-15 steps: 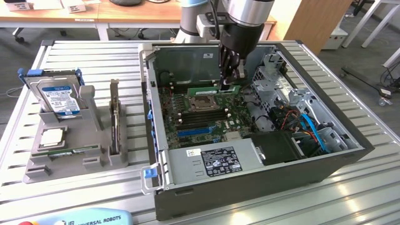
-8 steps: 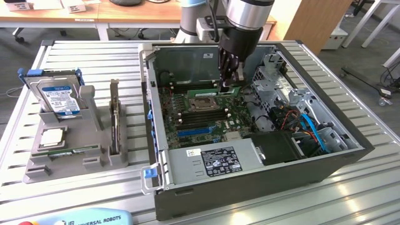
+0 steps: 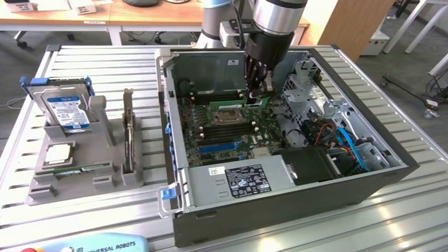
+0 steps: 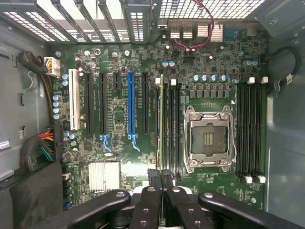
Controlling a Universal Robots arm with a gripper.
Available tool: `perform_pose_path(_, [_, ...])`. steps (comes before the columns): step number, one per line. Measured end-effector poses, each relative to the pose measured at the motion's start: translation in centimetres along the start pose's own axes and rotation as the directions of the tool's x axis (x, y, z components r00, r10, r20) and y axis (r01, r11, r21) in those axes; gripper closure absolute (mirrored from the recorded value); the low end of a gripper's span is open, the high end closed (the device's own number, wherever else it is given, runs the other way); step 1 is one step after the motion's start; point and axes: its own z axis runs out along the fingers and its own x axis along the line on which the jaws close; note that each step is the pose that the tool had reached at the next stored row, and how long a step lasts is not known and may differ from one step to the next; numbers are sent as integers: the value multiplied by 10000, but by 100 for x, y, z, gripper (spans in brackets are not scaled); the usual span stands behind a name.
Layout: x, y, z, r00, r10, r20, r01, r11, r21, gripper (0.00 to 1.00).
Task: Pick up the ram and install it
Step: 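Insert the ram into the slot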
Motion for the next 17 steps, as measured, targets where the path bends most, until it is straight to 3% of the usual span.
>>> perform_pose_path(17, [-124, 4, 24, 10000, 20, 1, -20, 10000, 4, 89])
